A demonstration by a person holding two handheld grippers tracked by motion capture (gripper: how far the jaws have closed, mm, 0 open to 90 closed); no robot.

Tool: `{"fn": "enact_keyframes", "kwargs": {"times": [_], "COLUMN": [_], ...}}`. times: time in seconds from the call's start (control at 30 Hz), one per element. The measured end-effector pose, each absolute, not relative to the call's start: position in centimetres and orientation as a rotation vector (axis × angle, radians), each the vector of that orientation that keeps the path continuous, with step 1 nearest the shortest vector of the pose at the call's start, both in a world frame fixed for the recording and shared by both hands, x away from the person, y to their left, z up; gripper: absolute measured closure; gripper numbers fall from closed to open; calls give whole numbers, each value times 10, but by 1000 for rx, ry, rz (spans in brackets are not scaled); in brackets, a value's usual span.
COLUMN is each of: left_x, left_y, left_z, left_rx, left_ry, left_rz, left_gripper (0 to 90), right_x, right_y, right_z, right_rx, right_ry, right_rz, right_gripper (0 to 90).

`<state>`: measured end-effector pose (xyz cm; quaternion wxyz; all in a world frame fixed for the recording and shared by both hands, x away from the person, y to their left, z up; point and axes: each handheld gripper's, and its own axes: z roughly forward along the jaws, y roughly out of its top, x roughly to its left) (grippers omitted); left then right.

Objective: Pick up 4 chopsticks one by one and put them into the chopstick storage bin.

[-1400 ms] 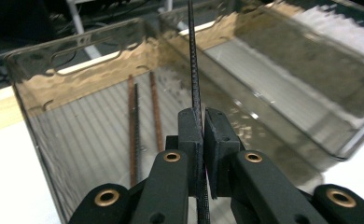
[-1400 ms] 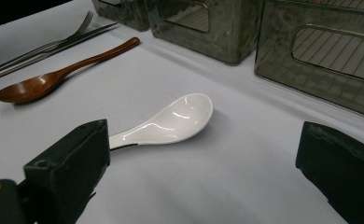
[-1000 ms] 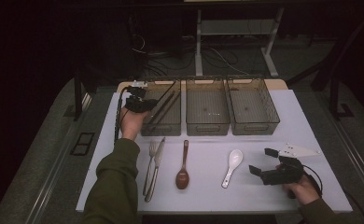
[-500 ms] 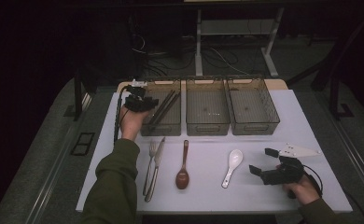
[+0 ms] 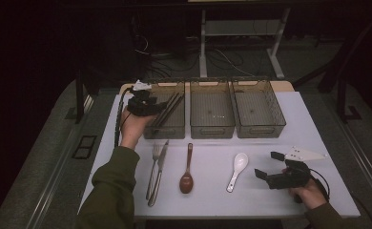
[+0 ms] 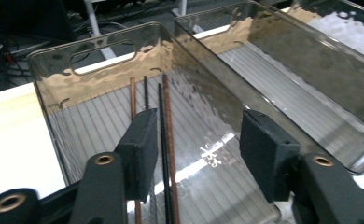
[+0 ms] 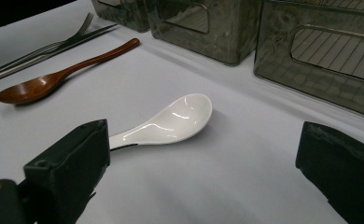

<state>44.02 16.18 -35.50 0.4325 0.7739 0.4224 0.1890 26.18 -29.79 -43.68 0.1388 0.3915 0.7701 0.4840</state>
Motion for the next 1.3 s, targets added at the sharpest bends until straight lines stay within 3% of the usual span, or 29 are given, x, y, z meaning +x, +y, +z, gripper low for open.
{"fn": "enact_keyframes", "kwargs": {"times": [0.83,1.3], "left_x": [349,306], "left_y": [158,165], "left_z": [-368,-397], "left_rx": [1931,1947], "left_ry": [784,724], "left_rz": [375,326], "left_gripper": [319,245], "right_x": [261,260], "right_y": [-298,-298], "right_z": [-436,-436], "right_rx": [1137,1138], "right_ry": [2226,2225], "right_rz": [1393,1397], "right_gripper": [26,26]}}
